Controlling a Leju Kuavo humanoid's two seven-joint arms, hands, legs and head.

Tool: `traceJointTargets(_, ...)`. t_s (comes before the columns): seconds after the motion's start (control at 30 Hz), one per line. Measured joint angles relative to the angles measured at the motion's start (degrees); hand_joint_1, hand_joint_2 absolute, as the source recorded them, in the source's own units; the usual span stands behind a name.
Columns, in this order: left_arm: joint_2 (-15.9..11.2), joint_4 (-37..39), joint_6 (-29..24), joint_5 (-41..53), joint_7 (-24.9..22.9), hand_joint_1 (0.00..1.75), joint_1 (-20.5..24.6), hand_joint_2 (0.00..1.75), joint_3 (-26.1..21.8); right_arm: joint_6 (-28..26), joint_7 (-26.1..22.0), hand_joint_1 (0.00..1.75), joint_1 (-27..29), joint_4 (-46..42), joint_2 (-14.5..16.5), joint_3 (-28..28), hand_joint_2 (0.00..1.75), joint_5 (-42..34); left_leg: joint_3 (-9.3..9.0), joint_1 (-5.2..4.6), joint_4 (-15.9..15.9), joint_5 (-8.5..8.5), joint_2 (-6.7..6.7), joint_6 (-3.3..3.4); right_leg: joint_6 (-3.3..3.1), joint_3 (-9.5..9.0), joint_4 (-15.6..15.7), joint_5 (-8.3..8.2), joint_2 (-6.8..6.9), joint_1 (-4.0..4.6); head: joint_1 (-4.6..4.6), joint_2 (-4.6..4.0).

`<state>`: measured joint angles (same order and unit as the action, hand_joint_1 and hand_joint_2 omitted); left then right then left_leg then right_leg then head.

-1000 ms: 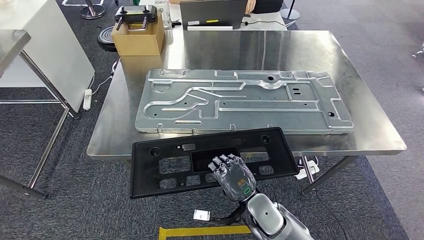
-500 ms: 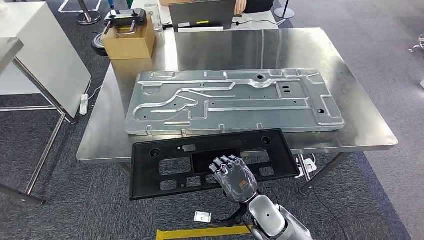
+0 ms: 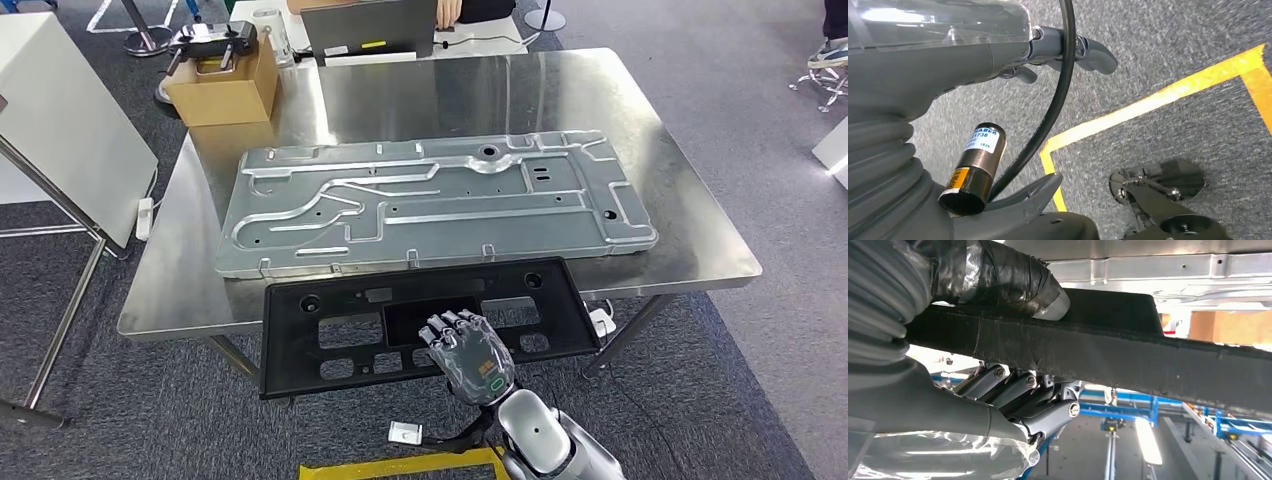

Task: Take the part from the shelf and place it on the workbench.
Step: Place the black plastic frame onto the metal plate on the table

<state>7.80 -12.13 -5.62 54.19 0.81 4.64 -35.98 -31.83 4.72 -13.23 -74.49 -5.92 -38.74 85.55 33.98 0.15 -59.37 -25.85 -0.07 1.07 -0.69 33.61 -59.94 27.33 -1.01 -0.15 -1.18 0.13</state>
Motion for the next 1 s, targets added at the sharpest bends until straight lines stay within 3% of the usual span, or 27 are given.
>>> traceJointTargets(0.1, 0.2, 0.0, -0.2, 0.0, -0.7, 0.0, -0.1, 1.75, -0.3, 0.2, -0.1, 1.62, -0.1, 0.0, 0.0, 0.0, 1.75, 0.0, -0.1, -0.1, 0.6, 0.15, -0.03, -0.98, 0.02, 0.14, 0.0, 0.03, 0.06, -0.03, 0.0, 0.0)
traceJointTargets(0.13, 0.2, 0.0, -0.3, 0.0, -0.7, 0.0, -0.2, 1.75, -0.4, 0.3, -0.1, 1.62, -0.1, 0.1, 0.0, 0.0, 1.75, 0.0, -0.07, -0.18, 0.6, 0.13, -0.05, -0.92, 0.06, 0.12, 0.1, -0.05, 0.07, -0.13, -0.01, 0.0)
traceJointTargets(0.47, 0.2, 0.0, -0.4, 1.3, -0.8, 0.0, -0.1, 1.75, -0.7, 0.9, -0.2, 1.62, -0.5, 0.3, 0.0, -0.1, 1.75, 0.1, 0.29, -0.71, 0.2, -0.08, -0.12, 0.52, 1.73, -0.27, 0.9, -0.65, 0.03, -0.7, -0.01, 0.0)
traceJointTargets(0.57, 0.2, 0.0, -0.4, 1.6, -0.7, 0.0, -0.1, 1.75, -0.7, 1.0, -0.2, 1.62, -0.6, 0.4, 0.0, -0.1, 1.75, 0.1, -0.24, -0.59, 1.0, -0.32, -0.08, 1.91, 2.54, -0.11, -0.5, -1.37, 0.15, -0.73, 0.01, 0.0)
traceJointTargets(0.63, 0.2, 0.0, -0.4, 1.8, -0.7, 0.0, -0.1, 1.75, -0.7, 1.1, -0.2, 1.62, -0.7, 0.5, 0.0, -0.2, 1.75, 0.1, -1.02, -0.43, 1.5, -0.21, 0.08, 2.64, 2.71, 1.22, -3.4, 0.55, 0.42, -0.75, 0.03, 0.0)
traceJointTargets(0.73, 0.2, 0.0, -0.4, 1.8, -0.6, 0.0, -0.1, 1.75, -0.7, 1.2, -0.2, 1.62, -0.8, 0.6, 0.0, -0.3, 1.75, 0.1, -1.14, -0.43, 1.5, -0.18, 0.29, 2.68, 2.82, 6.09, -12.8, 5.71, 0.58, -0.79, 0.04, 0.0)
traceJointTargets(0.77, 0.2, 0.0, -0.4, 1.9, -0.6, 0.0, -0.2, 1.75, -0.7, 1.2, -0.2, 1.62, -0.7, 0.8, 0.0, -0.3, 1.75, 0.1, -1.18, -0.42, 1.4, -0.29, 0.32, 2.54, 2.93, 7.12, -14.5, 6.06, 0.62, -0.86, 0.04, 0.0)
traceJointTargets(0.8, 0.2, 0.0, -0.4, 1.9, -0.6, 0.0, -0.2, 1.75, -0.7, 1.2, -0.2, 1.62, -0.6, 0.9, 0.0, -0.3, 1.75, 0.1, -1.26, -0.36, 1.3, -0.44, 0.34, 2.34, 2.95, 7.2, -14.2, 5.27, 0.66, -0.95, 0.04, 0.0)
traceJointTargets(0.83, 0.2, 0.0, -0.4, 2.0, -0.6, 0.0, -0.2, 1.75, -0.7, 1.2, -0.2, 1.62, -0.6, 1.0, 0.0, -0.3, 1.75, 0.1, -1.43, -0.26, 1.2, -0.65, 0.34, 2.09, 2.96, 6.23, -11.8, 3.49, 0.73, -1.07, 0.04, 0.0)
traceJointTargets(0.87, 0.3, 0.0, -0.4, 2.1, -0.6, 0.0, -0.2, 1.75, -0.7, 1.2, -0.2, 1.62, -0.6, 1.0, 0.0, -0.3, 1.75, 0.1, -1.66, -0.16, 1.0, -0.93, 0.35, 1.8, 2.95, 4.56, -7.9, 1.3, 0.88, -1.2, 0.05, 0.0)
traceJointTargets(0.9, 0.3, 0.0, -0.4, 2.1, -0.6, 0.0, -0.2, 1.75, -0.7, 1.2, -0.2, 1.62, -0.7, 1.1, 0.0, -0.3, 1.75, 0.1, -1.86, -0.09, 0.9, -1.19, 0.37, 1.48, 2.83, 3.05, -4.3, 0.1, 1.06, -1.15, 0.06, 0.0)
traceJointTargets(0.93, 0.3, 0.0, -0.4, 2.2, -0.6, 0.0, -0.2, 1.75, -0.7, 1.2, -0.2, 1.62, -0.7, 1.1, 0.0, -0.4, 1.75, 0.1, -1.96, -0.07, 0.8, -1.41, 0.39, 1.09, 2.59, 1.96, -1.7, -0.32, 1.24, -0.99, 0.07, 0.0)
traceJointTargets(1.0, 0.3, 0.0, -0.4, 2.2, -0.6, 0.0, -0.2, 1.75, -0.7, 1.3, -0.2, 1.62, -0.8, 1.2, 0.0, -0.4, 1.75, 0.1, -2.11, -0.13, 0.7, -1.65, 0.5, 0.15, 1.63, 1.37, 0.0, 0.11, 1.31, -0.64, 0.09, 0.0)
